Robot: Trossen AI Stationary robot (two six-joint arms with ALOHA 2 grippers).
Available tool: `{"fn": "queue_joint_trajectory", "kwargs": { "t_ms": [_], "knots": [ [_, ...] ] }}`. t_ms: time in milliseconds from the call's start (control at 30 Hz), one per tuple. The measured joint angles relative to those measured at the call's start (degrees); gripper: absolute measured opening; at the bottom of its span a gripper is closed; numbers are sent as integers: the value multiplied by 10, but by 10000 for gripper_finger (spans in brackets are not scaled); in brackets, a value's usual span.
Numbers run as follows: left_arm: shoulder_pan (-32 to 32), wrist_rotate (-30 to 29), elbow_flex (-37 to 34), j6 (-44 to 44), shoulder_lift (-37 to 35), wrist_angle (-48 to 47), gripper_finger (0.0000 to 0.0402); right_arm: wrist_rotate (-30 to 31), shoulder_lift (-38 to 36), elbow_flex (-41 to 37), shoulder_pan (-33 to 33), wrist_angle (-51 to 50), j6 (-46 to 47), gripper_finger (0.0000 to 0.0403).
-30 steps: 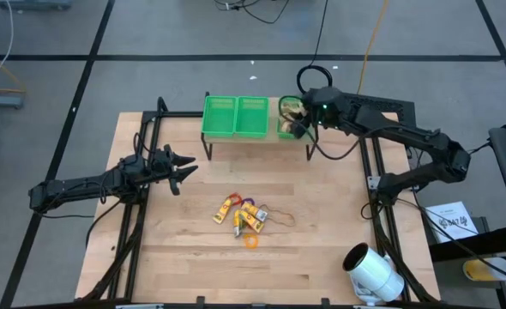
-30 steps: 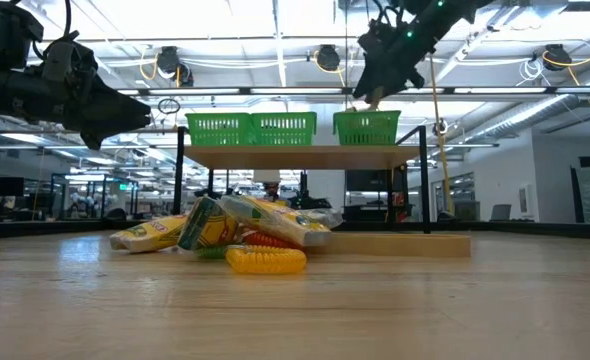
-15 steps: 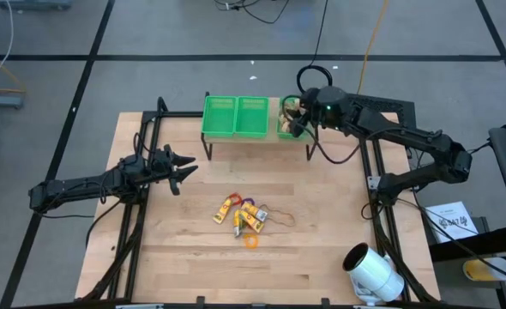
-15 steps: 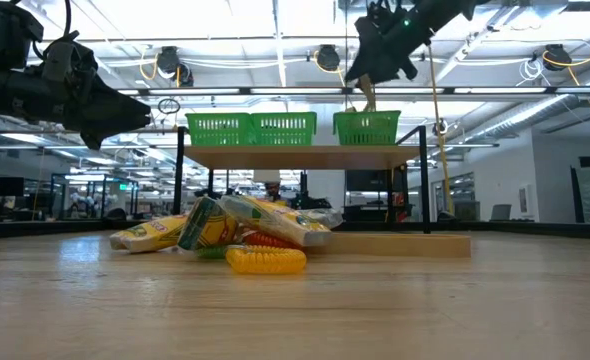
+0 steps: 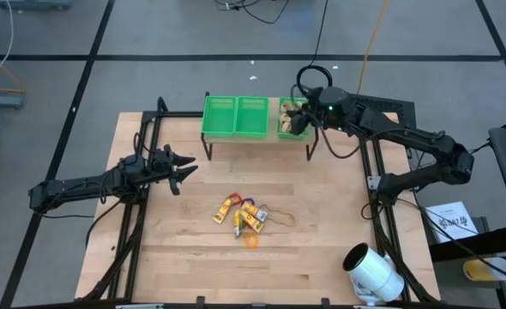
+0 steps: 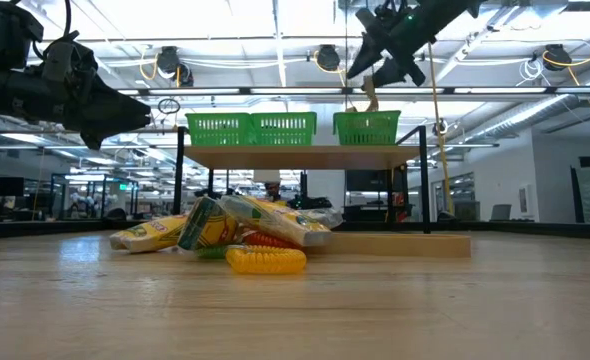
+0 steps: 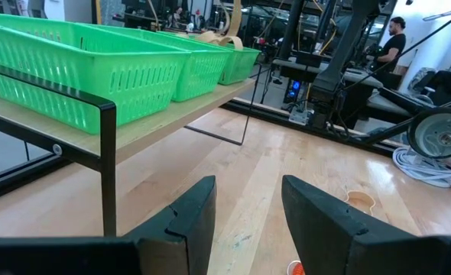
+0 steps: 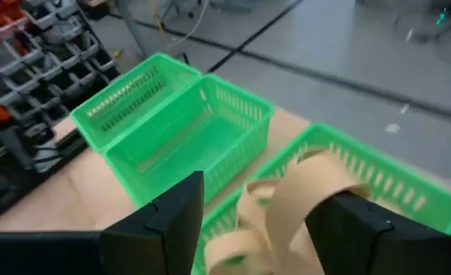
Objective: Pick & Place Office Desk Supplies
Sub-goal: Put the brown rubber band into the right green bin on the shelf
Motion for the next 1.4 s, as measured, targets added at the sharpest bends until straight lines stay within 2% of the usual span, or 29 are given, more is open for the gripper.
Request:
{"fn": "queue_joint_trajectory", "kwargs": {
  "t_ms": [267,533,700,900,1033,1167,1267,1400],
  "knots": [
    [0,0,0,0,0,0,159,-80,-9,0,-17,-21,23,201],
    [0,0,0,0,0,0,159,-64,-4,0,-27,-105,39,201],
    [0,0,0,0,0,0,159,-124,-4,0,-47,-100,63,201],
    [0,0,0,0,0,0,159,-121,-4,0,-50,-93,76,201],
    [0,0,0,0,0,0,159,-92,-4,0,-49,-96,67,201],
    [0,0,0,0,0,0,159,-148,-3,13,-57,-110,80,201],
    [0,0,0,0,0,0,159,-153,-3,40,-57,-105,59,201],
    [0,0,0,0,0,0,159,-106,-4,71,-45,-111,26,201]
  ]
}}
